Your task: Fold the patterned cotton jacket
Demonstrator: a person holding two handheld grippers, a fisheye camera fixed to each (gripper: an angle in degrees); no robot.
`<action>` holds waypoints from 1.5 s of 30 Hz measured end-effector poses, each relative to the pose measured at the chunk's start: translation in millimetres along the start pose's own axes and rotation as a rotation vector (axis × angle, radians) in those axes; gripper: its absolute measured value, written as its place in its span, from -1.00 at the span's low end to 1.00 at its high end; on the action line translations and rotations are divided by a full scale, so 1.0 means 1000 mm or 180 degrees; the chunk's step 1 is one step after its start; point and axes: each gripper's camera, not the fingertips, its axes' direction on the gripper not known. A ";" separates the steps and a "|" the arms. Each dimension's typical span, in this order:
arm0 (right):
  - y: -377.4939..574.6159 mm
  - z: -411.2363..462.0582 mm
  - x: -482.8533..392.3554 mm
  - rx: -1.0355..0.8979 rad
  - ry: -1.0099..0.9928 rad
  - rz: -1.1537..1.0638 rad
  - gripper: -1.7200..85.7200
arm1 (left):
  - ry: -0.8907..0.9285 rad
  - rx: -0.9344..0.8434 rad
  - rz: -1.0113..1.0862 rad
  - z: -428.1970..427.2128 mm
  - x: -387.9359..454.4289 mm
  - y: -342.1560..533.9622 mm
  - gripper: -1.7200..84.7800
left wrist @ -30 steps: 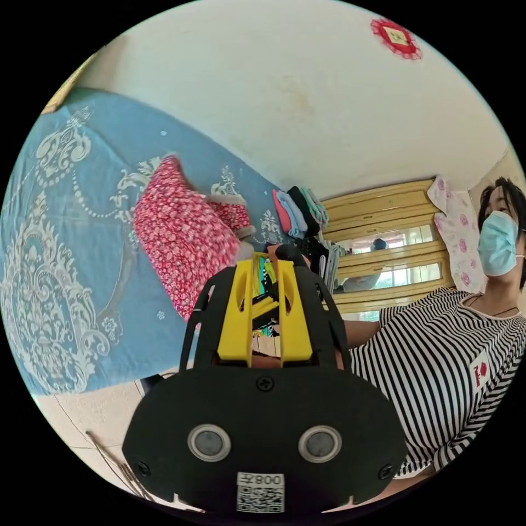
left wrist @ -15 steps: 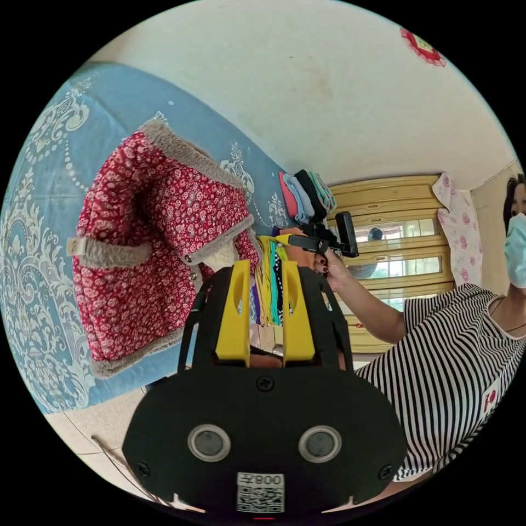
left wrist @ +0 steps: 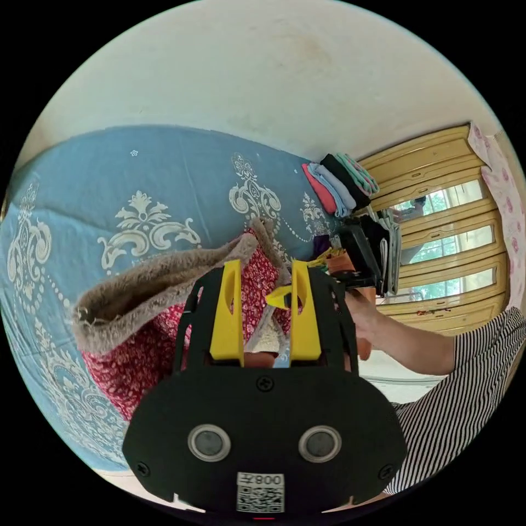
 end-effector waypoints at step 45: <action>0.189 -0.009 -0.091 -0.0466 0.0352 0.0131 -0.92 | 0.0439 0.0246 -0.0305 -0.362 0.027 0.364 -0.96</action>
